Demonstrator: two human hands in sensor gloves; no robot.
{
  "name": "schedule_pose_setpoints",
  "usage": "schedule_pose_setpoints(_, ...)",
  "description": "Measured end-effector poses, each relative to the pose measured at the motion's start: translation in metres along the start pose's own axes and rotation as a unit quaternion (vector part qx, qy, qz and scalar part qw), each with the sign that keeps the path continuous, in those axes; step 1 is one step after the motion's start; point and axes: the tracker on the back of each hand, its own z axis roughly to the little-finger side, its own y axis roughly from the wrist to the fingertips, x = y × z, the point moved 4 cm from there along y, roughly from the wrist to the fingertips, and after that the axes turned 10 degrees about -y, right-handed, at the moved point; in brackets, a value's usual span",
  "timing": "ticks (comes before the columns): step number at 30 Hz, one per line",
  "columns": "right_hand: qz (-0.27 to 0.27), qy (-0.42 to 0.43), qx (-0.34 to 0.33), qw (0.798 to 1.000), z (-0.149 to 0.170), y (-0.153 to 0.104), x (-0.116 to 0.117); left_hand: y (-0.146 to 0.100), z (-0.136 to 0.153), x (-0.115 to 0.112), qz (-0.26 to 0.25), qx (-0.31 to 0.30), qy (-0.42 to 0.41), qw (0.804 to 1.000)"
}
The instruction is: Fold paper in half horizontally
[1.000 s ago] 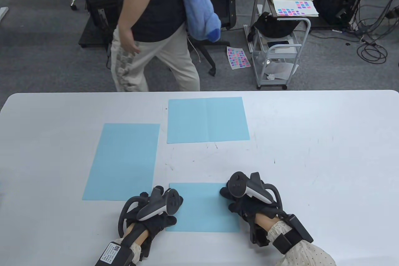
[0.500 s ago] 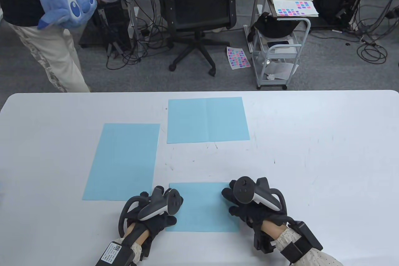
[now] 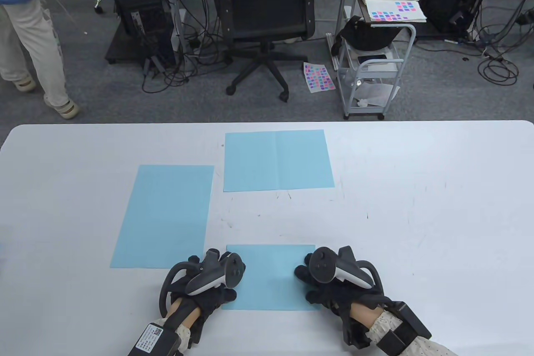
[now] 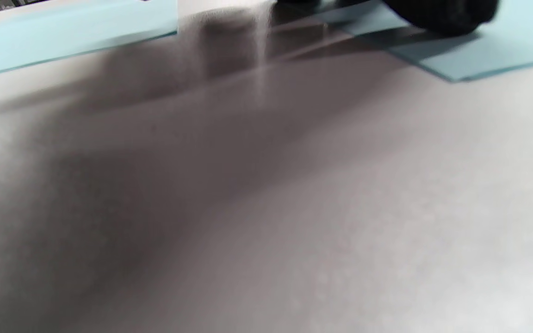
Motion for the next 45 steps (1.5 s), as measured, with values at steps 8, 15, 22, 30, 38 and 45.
schedule_pose_setpoints(8,-0.002,0.002,-0.002,1.000,0.000,0.001,0.001,0.004,-0.039,0.028,-0.010,-0.018,0.003,1.000)
schedule_pose_setpoints(15,-0.001,0.003,-0.005,1.000,0.000,0.001,0.001,0.020,-0.091,0.033,0.011,-0.057,0.025,0.998)
schedule_pose_setpoints(22,-0.003,-0.003,-0.010,1.000,0.000,0.001,0.001,0.033,-0.105,0.018,0.039,-0.055,0.030,0.997)
schedule_pose_setpoints(30,0.003,-0.012,-0.010,1.000,-0.002,0.001,0.000,0.034,-0.098,0.011,0.048,-0.049,0.011,0.998)
schedule_pose_setpoints(38,0.008,-0.015,-0.009,1.000,-0.002,0.001,0.001,0.034,-0.077,0.013,0.052,-0.021,-0.004,0.998)
schedule_pose_setpoints(45,0.004,-0.010,-0.012,1.000,-0.002,0.001,0.002,0.031,-0.052,0.008,0.051,0.007,-0.037,0.998)
